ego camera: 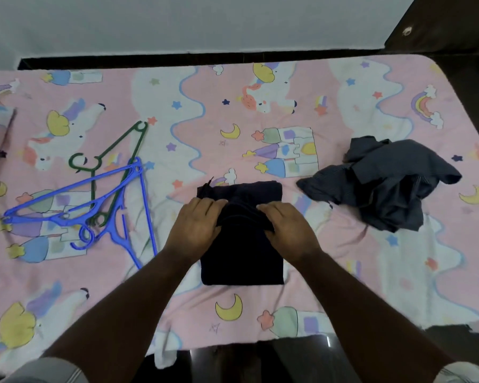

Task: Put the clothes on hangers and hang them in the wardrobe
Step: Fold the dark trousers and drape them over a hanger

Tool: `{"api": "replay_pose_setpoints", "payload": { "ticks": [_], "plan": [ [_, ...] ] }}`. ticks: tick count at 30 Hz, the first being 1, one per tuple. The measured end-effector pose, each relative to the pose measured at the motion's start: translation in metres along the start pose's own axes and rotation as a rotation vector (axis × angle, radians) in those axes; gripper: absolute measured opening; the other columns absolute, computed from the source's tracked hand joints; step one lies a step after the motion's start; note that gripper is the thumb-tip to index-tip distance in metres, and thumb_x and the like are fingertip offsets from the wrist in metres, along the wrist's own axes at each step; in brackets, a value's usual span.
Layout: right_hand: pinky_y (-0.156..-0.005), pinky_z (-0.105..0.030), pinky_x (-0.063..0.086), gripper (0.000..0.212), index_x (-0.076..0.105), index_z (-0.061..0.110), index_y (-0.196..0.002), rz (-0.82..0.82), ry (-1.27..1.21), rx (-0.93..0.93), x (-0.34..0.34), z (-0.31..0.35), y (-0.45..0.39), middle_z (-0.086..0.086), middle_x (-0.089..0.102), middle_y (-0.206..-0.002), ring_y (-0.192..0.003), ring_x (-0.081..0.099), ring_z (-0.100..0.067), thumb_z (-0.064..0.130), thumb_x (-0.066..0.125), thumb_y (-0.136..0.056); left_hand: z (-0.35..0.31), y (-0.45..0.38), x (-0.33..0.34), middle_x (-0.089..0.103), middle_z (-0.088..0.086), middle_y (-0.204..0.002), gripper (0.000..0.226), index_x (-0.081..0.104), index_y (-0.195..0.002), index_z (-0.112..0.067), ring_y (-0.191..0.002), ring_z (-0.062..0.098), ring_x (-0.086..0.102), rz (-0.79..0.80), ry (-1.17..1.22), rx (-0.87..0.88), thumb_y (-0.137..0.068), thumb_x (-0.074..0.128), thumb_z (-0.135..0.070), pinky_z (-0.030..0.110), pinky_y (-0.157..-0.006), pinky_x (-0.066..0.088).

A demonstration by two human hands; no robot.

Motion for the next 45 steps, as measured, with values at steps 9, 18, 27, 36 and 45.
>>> {"api": "replay_pose_setpoints", "payload": {
  "ticks": [9, 18, 27, 36, 45],
  "plan": [
    [-0.075, -0.042, 0.055, 0.056, 0.062, 0.011, -0.123, 0.076, 0.126, 0.016, 0.070, -0.007, 0.067, -0.009, 0.064, -0.110, -0.091, 0.062, -0.031, 0.003, 0.075, -0.068, -0.031, 0.077, 0.056, 0.062, 0.007, -0.103, 0.056, 0.062, -0.126, -0.015, -0.086, 0.029, 0.057, 0.057, -0.006, -0.101, -0.072, 0.078, -0.010, 0.041, -0.067, 0.050],
    [-0.086, -0.046, 0.053, 0.065, 0.054, 0.015, -0.139, 0.273, 0.157, 0.139, 0.112, -0.012, 0.095, -0.010, 0.054, -0.132, -0.116, 0.054, -0.034, 0.013, 0.059, -0.074, -0.046, 0.115, 0.089, 0.060, 0.008, -0.121, 0.055, 0.061, -0.132, -0.019, -0.106, 0.031, 0.058, 0.273, 0.027, -0.246, -0.079, 0.073, -0.013, 0.044, -0.081, 0.054],
    [-0.083, -0.043, 0.053, 0.053, 0.073, 0.014, -0.117, 0.147, 0.090, 0.177, 0.100, -0.001, 0.083, -0.007, 0.063, -0.122, -0.108, 0.060, -0.032, 0.032, 0.044, -0.077, -0.049, 0.113, 0.079, 0.060, -0.002, -0.109, 0.037, 0.068, -0.109, -0.023, -0.103, 0.023, 0.055, 0.131, 0.048, -0.283, -0.088, 0.052, -0.049, 0.040, -0.081, 0.047],
    [-0.116, -0.050, 0.036, 0.049, 0.059, 0.007, -0.137, 0.290, 0.093, 0.067, 0.135, 0.002, 0.094, -0.014, 0.049, -0.150, -0.141, 0.042, -0.036, 0.016, 0.049, -0.091, -0.050, 0.122, 0.111, 0.048, 0.007, -0.153, 0.058, 0.050, -0.146, -0.020, -0.146, 0.034, 0.036, 0.341, 0.067, -0.200, -0.097, 0.027, -0.039, 0.052, -0.110, 0.043],
    [-0.106, -0.045, 0.048, 0.040, 0.069, 0.004, -0.123, 0.097, 0.002, 0.062, 0.108, 0.012, 0.071, -0.015, 0.063, -0.134, -0.127, 0.057, -0.034, 0.015, 0.052, -0.089, -0.052, 0.105, 0.091, 0.039, 0.003, -0.159, 0.053, 0.049, -0.147, -0.022, -0.151, 0.029, 0.026, 0.262, 0.092, -0.296, -0.102, 0.026, -0.037, 0.051, -0.118, 0.026]
  ]
}}
Point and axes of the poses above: each hand's wrist, its own y-axis away from the middle knuckle, its own x-axis out of the palm, z = x × y, the point moved 4 cm from there along -y, towards the middle knuckle
